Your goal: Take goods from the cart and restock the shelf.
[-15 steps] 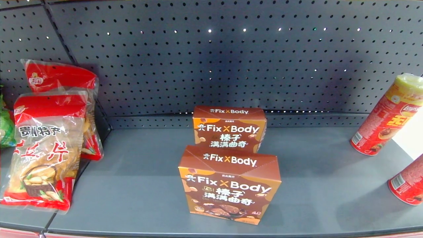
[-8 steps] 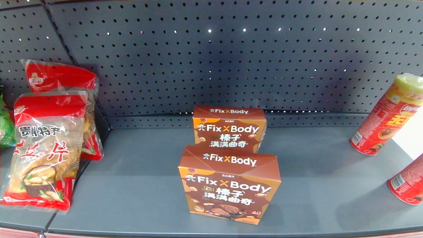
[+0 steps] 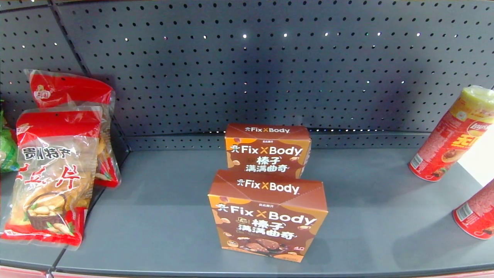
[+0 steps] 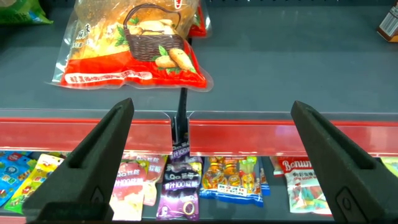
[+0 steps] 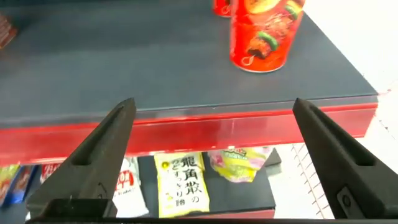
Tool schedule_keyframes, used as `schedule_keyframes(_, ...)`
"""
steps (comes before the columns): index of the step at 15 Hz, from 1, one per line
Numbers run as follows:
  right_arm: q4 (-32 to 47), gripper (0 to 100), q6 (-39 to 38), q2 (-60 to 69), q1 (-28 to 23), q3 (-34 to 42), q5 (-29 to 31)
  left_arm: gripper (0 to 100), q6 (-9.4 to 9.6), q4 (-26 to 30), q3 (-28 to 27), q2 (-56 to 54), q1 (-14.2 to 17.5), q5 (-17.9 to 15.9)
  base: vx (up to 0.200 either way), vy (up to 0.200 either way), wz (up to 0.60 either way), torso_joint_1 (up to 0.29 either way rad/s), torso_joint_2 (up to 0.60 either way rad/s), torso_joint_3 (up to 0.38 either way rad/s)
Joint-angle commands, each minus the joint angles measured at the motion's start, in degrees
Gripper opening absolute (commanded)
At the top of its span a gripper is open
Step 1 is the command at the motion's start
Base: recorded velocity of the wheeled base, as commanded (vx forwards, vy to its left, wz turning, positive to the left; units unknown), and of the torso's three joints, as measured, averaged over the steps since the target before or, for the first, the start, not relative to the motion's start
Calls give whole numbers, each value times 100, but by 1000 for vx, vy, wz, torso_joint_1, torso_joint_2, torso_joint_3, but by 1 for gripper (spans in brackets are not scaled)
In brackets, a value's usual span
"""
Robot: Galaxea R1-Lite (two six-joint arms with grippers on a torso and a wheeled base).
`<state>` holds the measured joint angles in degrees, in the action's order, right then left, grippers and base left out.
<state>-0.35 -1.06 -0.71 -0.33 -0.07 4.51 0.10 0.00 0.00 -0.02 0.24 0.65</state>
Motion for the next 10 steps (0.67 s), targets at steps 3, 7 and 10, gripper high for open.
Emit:
schedule_keyframes(3, 35, 100, 1, 71, 15, -1, 24, 100, -1, 0, 0, 2, 2, 6, 0, 0, 0, 0, 0, 0)
schedule_keyframes(7, 35, 100, 53, 71, 24, -1, 24, 100, -1, 0, 0, 2, 2, 6, 0, 0, 0, 0, 0, 0)
schedule_keyframes(10, 35, 100, 45, 71, 24, -1, 24, 100, -1, 0, 0, 2, 2, 6, 0, 0, 0, 0, 0, 0)
